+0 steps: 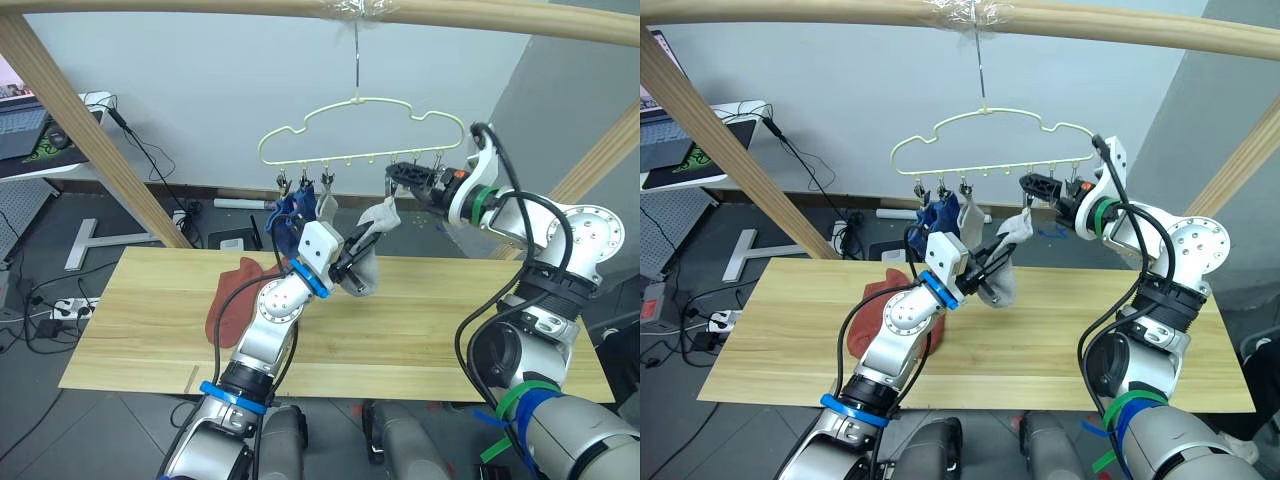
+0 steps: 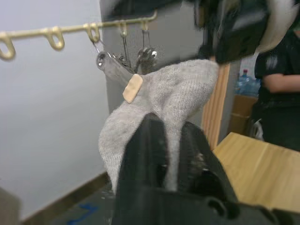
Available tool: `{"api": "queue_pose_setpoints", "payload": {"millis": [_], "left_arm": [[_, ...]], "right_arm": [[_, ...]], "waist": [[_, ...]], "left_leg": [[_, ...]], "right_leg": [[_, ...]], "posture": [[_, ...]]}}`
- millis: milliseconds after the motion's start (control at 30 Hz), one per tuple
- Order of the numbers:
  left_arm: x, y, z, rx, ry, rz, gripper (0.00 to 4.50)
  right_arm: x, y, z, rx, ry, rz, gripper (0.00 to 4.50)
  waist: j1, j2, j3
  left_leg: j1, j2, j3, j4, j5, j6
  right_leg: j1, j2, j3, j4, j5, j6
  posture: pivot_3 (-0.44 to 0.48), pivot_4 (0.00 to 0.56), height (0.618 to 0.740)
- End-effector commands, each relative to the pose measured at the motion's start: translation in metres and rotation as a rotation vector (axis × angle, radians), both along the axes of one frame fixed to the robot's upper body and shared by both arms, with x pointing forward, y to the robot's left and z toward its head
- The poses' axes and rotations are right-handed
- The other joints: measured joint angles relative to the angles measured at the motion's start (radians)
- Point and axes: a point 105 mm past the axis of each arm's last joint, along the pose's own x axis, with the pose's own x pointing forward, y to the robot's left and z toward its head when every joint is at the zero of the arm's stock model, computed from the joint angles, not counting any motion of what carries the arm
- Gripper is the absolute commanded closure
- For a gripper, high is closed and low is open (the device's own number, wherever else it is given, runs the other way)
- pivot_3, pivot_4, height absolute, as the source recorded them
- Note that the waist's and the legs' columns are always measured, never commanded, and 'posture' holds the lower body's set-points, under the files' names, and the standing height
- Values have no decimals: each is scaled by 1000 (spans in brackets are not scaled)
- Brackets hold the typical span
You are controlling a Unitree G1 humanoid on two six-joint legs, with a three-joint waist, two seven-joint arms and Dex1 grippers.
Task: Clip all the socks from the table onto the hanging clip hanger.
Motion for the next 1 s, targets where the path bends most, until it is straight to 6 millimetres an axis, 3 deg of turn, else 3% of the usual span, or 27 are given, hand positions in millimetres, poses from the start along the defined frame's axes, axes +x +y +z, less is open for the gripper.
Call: {"api": "queue_pose_setpoints", "payload": {"millis": [33, 333, 400, 500, 667, 733, 833, 1000], "left_arm": [[-2, -1, 8, -48, 25, -23, 2739], [-1, 13, -1, -15, 109, -19, 47], [-2, 20, 1, -35, 146, -8, 17], [-8, 38, 9, -44, 154, 18, 0], [-15, 51, 17, -47, 154, 50, 0], [-16, 53, 18, -48, 154, 57, 0], [-16, 55, 18, -47, 153, 72, 0], [-17, 53, 24, -58, 135, 70, 0]], "right_arm": [[-21, 2, 15, -53, -166, 16, 0], [-31, -4, -22, -298, -334, -135, 0], [-30, -5, -29, -377, -399, -188, 175], [-30, 1, -44, -458, -463, -252, 920], [-23, 9, -46, -451, -509, -297, 1062], [-20, 8, -49, -459, -512, -319, 1493], [-14, 7, -47, -466, -528, -355, 2519], [-7, 7, -44, -472, -550, -382, 2519]], "waist": [[-1, 0, 0], [-5, 0, 0], [-5, 0, 0], [-5, 0, 0], [-2, 1, 1], [1, 1, 1], [5, 1, 1], [10, 1, 1]], "left_leg": [[0, 0, -1, 0, 0, 0], [1, 0, 0, 0, 0, 0], [1, 0, 0, 1, 0, 0], [1, 1, 0, 0, 0, 0], [1, 2, -1, 0, 0, 0], [1, 1, -1, 1, 0, 0], [1, 0, -1, 1, 0, 0], [1, 0, -1, 0, 0, 0]], "right_leg": [[0, 0, -1, 0, 0, 1], [0, 1, 0, 1, -1, 1], [0, 1, 0, 1, -1, 1], [0, 1, 0, 0, -1, 1], [-1, 3, 0, 1, -1, 1], [0, 3, 0, 1, -1, 1], [0, 2, 1, 1, -1, 1], [0, 1, 2, 0, -1, 1]], "posture": [[-83, 255, 740], [-67, 258, 740], [-46, 257, 740], [-31, 252, 740], [-29, 249, 740], [-15, 243, 740], [-15, 243, 740], [-2, 237, 740]]}}
